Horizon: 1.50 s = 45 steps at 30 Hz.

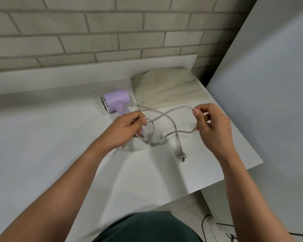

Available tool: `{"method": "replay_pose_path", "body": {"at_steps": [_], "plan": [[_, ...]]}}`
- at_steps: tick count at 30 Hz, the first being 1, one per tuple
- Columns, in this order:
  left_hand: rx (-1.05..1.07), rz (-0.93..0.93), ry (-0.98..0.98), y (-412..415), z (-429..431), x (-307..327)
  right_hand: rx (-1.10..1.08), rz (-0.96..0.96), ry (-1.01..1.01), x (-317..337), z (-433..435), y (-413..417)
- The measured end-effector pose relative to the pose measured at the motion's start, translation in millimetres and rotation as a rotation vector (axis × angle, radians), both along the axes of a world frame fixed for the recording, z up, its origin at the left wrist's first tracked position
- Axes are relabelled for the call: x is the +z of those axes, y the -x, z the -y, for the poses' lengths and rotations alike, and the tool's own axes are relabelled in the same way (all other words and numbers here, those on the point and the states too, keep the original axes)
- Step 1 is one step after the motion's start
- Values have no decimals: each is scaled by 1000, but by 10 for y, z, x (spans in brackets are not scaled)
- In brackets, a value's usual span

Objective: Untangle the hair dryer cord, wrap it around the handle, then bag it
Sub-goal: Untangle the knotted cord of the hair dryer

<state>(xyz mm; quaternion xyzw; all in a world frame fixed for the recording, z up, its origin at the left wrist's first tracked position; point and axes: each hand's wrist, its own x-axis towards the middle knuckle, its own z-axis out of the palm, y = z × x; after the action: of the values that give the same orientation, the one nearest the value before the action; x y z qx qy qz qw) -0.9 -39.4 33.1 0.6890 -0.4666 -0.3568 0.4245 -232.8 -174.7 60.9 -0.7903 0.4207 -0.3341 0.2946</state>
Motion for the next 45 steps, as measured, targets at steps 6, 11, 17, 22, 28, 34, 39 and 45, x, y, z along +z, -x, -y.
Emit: {"method": "replay_pose_path", "body": {"at_steps": [6,11,17,22,28,34,39,45], "plan": [[-23,238,20,95,10,-45,173,-388,226,-190,-147,-122],[12,261,83,223,19,9,369,-397,396,-202,-412,-388],[60,27,48,178,-47,-47,281,-217,502,-118,-288,-334],[-15,83,83,147,-121,-152,107,27,501,-9,-283,-253],[-100,129,109,138,-87,-167,-68,227,495,182,-261,-189],[-104,180,84,118,-103,-242,-259,273,158,71,59,17],[-71,346,147,117,-62,-274,-245,-158,7,-312,299,114],[-84,309,80,159,-34,-206,96,-364,286,-316,-21,-96]]}}
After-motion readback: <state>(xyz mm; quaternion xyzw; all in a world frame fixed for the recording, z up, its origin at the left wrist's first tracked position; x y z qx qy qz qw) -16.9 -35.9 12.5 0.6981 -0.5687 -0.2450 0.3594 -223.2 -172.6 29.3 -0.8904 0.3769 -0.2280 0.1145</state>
